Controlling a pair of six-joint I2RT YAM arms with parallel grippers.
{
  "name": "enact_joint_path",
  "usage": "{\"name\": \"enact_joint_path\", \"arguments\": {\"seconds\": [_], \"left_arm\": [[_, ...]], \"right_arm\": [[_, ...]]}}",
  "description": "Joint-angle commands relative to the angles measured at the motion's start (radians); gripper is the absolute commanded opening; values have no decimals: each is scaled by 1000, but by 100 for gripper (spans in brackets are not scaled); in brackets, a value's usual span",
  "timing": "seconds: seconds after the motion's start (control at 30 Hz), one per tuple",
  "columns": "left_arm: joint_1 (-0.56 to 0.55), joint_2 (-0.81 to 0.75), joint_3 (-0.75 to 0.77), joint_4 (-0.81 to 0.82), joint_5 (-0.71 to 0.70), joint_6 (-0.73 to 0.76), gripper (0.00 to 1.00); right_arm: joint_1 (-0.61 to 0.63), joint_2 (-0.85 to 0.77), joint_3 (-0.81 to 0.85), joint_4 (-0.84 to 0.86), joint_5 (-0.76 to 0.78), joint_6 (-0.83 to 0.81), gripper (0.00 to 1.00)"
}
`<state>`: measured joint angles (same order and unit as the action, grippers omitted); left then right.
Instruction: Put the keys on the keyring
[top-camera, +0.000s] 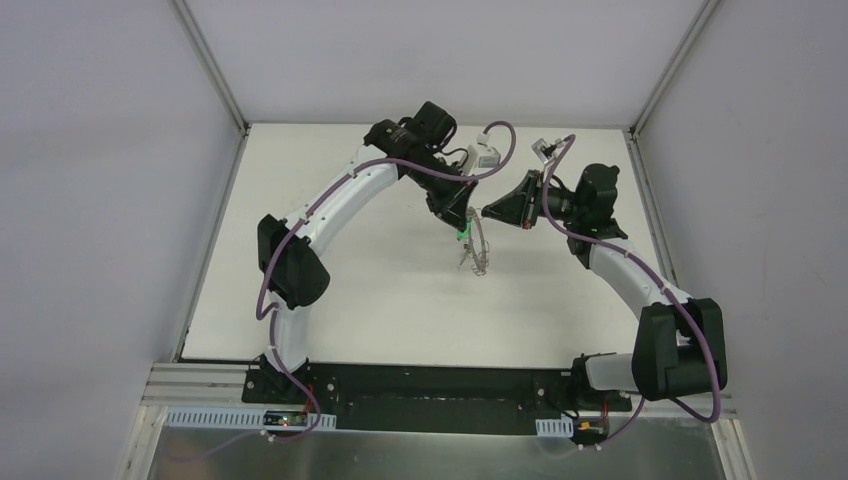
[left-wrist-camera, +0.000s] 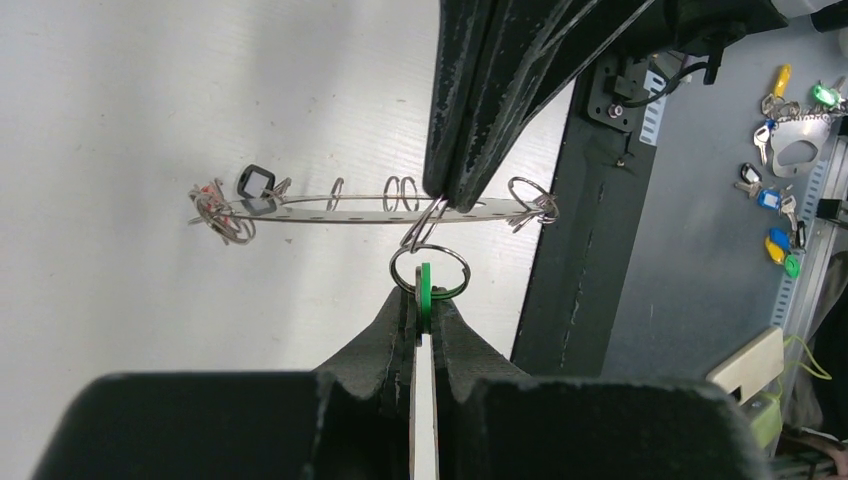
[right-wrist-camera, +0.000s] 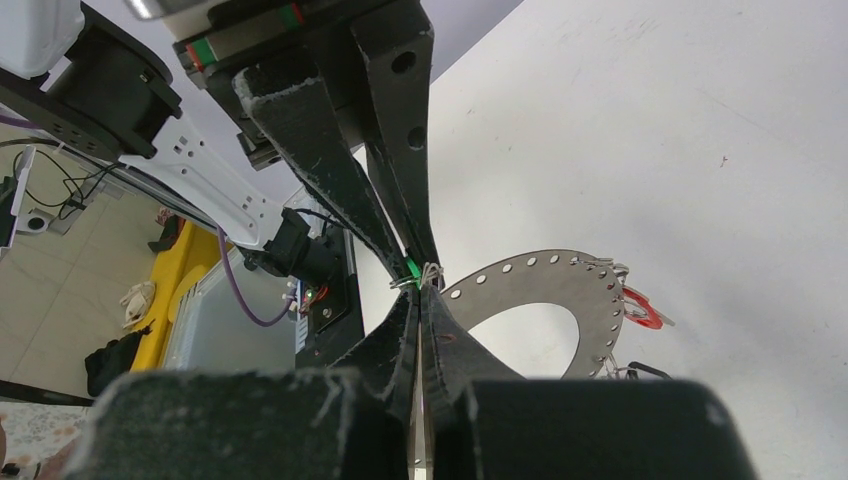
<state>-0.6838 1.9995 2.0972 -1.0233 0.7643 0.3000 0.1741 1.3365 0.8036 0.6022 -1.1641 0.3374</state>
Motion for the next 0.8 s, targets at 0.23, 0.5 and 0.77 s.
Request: {"name": "enact_joint_path", "arguments": {"seconds": [0.23, 0.5, 0.77], "left_arm": [[38, -4, 102, -100, 18, 90, 0], [38, 5, 127, -103, 25, 100, 0], [34, 4, 80, -104, 63, 97, 0]], "right_arm": [[-5, 5, 7, 74, -22, 13, 0], [-5, 6, 7, 77, -22, 17, 0], [-5, 5, 7, 80, -22, 17, 0]]}}
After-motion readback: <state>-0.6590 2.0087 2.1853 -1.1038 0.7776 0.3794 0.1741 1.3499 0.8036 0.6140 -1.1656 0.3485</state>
